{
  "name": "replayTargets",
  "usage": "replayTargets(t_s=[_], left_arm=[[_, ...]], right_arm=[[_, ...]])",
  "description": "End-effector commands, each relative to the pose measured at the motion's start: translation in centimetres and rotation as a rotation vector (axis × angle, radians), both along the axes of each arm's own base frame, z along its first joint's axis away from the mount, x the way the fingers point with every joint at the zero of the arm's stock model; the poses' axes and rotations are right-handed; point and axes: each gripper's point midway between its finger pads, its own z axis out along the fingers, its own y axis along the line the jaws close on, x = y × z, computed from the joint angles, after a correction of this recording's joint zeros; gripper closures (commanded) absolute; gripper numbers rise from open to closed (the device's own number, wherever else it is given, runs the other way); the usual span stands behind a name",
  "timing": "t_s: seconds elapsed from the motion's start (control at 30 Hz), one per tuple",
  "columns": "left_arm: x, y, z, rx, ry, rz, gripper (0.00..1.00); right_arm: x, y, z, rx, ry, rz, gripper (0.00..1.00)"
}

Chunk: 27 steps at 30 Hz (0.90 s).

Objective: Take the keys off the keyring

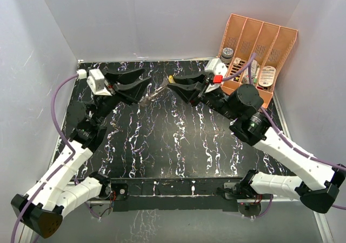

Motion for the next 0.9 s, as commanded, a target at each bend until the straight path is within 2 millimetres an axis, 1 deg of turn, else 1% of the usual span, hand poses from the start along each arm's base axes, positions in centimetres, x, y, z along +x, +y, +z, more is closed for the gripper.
replayTargets(t_s=[0.0,0.27,0.43,0.57,0.67,0.73,0.8,0.87], left_arm=[[-0.3,-0.7,-0.2,-0.021,-0.011,-0.056,0.56],[0.2,-1.2,-2.0,-0.002,0.021,-0.067,0.56],[-0.1,-2.0,-3.1,0.01,0.044,-0.124,0.56],[-0.6,-2.7,-3.3,0.005,0.063,-0.191,0.53],[-1.2,-3.3,-3.4,0.028,0.065,-0.246,0.36],[-1.1,-3.4,-3.8,0.037,0.071,-0.248,0.29],[-0.9,-3.1,-4.1,0.028,0.068,-0.22,0.25],[-0.8,-2.8,-4.2,0.018,0.051,-0.197,0.24]], right_arm=[[-1.3,-0.2,3.7,0.043,-0.042,0.044,1.0],[-1.7,-0.1,4.4,0.055,-0.043,0.065,1.0],[-1.6,0.2,4.5,0.052,-0.042,0.073,1.0],[-1.3,0.4,4.2,0.048,-0.041,0.067,1.0],[-1.3,0.5,3.9,0.05,-0.037,0.069,1.0],[-1.3,0.5,3.9,0.056,-0.037,0.073,1.0],[-1.4,0.6,3.9,0.061,-0.037,0.081,1.0],[-1.5,0.7,4.0,0.064,-0.037,0.09,1.0]])
